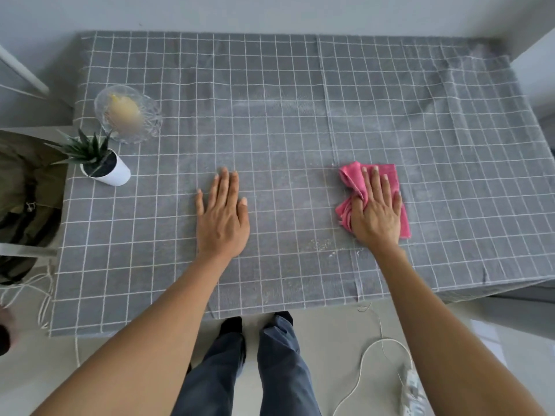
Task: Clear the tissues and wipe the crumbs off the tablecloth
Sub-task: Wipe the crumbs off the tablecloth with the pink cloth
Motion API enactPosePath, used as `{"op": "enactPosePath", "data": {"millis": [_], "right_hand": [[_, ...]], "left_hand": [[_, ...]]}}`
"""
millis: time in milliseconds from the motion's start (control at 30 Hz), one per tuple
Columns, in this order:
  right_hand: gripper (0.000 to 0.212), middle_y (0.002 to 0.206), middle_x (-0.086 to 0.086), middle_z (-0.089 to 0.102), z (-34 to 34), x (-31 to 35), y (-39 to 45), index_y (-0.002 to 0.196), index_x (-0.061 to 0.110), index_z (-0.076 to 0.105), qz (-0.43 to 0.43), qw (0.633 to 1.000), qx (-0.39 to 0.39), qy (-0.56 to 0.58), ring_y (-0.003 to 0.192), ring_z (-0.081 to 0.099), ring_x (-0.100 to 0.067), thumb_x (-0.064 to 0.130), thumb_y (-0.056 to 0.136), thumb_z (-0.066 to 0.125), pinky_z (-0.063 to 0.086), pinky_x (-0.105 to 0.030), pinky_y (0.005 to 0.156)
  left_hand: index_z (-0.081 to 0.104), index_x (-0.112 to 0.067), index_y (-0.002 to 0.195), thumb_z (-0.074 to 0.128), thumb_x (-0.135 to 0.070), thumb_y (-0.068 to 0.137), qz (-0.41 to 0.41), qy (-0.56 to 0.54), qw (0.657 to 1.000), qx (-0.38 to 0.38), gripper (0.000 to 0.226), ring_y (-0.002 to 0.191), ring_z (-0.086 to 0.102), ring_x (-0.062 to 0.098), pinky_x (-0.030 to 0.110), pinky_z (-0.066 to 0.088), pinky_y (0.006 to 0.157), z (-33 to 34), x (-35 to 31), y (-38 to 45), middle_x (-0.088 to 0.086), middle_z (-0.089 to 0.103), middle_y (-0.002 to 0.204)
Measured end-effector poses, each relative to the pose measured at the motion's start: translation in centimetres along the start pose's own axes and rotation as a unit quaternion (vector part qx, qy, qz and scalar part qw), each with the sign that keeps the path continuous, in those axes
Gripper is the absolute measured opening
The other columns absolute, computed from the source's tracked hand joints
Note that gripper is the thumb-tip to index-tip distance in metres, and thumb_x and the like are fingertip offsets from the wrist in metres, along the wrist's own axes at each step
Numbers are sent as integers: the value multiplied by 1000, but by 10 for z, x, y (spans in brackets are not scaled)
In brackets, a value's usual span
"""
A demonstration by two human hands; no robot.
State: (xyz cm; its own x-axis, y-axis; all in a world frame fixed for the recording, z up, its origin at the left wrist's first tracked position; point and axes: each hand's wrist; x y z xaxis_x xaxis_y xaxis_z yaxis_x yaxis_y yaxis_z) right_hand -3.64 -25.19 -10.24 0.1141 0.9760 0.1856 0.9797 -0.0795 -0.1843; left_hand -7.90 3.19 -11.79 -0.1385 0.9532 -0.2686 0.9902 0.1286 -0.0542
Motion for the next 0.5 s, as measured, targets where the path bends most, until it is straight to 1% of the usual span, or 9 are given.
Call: {"op": "enactPosePath", "data": {"millis": [133,200,233,300,367,433,500], "right_hand": [[59,160,5,-10,5,22,-3,151,32,-8,61,998,-4,15,147,-9,-17,38,98,17,-8,-47,118],[59,160,4,-11,9,42,-10,151,31,-8,83,996,-9,29,147,-10,-18,39,99,19,-9,-47,117],[60,160,3,-12,12,55,-15,151,31,-10,81,996,-10,30,147,-11,-19,40,99,18,-10,-48,117],[61,158,2,-17,22,86,-28,150,29,-14,37,999,-3,19,146,-15,-20,41,98,16,-10,-49,117],[62,158,4,-17,31,113,-45,150,29,-14,-48,999,9,12,145,-17,-19,41,96,14,-11,-49,117],[63,160,6,-8,34,117,-52,152,31,-5,-122,992,22,18,147,-11,-17,42,93,15,-9,-48,117],[60,160,7,-2,32,103,-47,152,32,2,-176,984,26,19,147,-6,-15,42,94,16,-6,-46,118]], "left_hand": [[1,-19,151,10,-36,100,1,2,1000,2,55,147,-3,13,45,-4,119,-1,0,0,-1,-1,160],[1,-19,151,10,-35,100,2,-1,1000,1,55,147,-3,13,44,-5,119,-1,-1,0,-1,-1,160],[1,-19,151,10,-35,100,3,-1,1000,1,55,147,-3,13,45,-5,119,-1,-1,0,-1,0,160],[2,-18,152,10,-35,99,2,4,1000,1,56,148,-2,14,45,-4,119,0,-1,0,-1,0,160],[4,-18,152,11,-33,100,0,5,1000,-3,55,148,-1,14,44,-3,119,0,-2,1,-1,1,160],[6,-18,152,15,-31,102,0,0,1000,-6,53,148,1,13,44,-2,119,0,-1,1,-1,3,160],[8,-17,152,16,-30,102,2,4,1000,-12,53,148,3,14,44,-1,119,0,0,1,-1,4,160]]}}
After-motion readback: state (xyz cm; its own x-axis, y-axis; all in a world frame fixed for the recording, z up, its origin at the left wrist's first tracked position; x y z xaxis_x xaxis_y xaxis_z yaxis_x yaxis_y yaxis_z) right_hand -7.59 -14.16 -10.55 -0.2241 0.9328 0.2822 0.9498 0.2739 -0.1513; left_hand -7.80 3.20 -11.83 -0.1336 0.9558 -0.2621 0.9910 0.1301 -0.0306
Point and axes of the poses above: each hand's wrist, its own y-axis towards the middle knuckle, its own z-axis out of the palm, x = y × z
